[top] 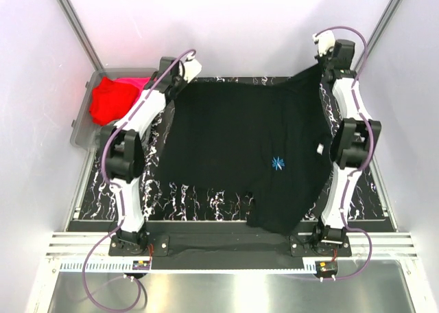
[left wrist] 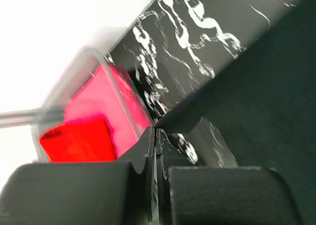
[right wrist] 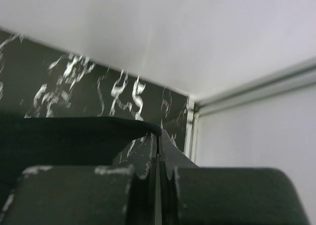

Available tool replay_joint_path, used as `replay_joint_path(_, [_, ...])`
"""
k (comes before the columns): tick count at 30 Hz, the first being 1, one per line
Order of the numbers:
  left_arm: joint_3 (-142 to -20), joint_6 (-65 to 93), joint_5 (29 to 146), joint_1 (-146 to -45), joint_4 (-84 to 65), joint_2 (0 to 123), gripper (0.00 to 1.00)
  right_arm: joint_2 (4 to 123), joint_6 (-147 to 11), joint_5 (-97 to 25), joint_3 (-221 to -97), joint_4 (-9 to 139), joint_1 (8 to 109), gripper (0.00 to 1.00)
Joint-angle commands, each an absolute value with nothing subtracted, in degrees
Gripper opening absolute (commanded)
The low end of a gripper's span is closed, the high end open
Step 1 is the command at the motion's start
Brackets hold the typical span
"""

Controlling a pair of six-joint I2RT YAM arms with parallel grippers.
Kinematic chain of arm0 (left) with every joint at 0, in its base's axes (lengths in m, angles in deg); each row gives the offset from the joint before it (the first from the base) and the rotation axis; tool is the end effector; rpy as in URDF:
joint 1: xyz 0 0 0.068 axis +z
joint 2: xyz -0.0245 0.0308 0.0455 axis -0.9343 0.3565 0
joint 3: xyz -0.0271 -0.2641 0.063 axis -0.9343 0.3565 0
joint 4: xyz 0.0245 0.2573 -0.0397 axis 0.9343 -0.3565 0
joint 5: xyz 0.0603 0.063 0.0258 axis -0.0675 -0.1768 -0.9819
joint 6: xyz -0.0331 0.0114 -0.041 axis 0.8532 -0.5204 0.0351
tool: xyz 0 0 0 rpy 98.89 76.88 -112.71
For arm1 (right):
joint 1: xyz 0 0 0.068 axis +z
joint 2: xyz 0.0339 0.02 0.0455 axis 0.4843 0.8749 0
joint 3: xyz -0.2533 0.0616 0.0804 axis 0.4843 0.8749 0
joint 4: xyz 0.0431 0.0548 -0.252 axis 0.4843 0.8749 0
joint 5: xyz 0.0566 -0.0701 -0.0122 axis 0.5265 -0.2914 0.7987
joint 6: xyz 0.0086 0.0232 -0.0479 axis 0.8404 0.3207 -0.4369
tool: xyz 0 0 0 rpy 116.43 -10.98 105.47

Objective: Fold and stack the t-shirts
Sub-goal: Flatten the tshirt out, then fold the tshirt

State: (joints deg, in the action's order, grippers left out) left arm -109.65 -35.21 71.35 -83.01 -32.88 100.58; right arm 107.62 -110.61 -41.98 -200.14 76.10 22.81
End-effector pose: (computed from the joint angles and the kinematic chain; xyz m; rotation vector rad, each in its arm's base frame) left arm 0.4586 -0.1084 0.2919 0.8786 2.0125 0.3843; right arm 0.5236 -0.0556 0.3125 -0.5169 1.8880 -0.4619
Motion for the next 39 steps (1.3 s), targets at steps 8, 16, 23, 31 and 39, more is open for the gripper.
replay_joint_path(8, [-119.1, -41.4, 65.4, -82.4, -24.0, 106.5, 0.00, 117.9, -108.2, -46.0, -219.4, 75.1, 24.0, 0.00])
replay_joint_path(16, [-115.0, -41.4, 63.8, -81.9, -20.9, 106.8, 0.00, 122.4, -108.9, -47.0, -223.7, 77.1, 25.8, 0.00])
replay_joint_path(23, [-115.4, -43.5, 64.6, -81.3, -20.4, 109.1, 0.00, 116.9, -109.5, -46.8, -214.2, 80.9, 26.1, 0.00])
replay_joint_path(31, [-119.1, -47.1, 65.3, -81.0, -17.4, 112.8, 0.00, 103.6, -111.3, -45.9, -198.2, 80.8, 25.6, 0.00])
replay_joint_path(39, [-120.9, -49.5, 66.1, -80.9, -13.3, 115.3, 0.00, 97.4, -111.7, -48.4, -189.9, 80.9, 25.4, 0.00])
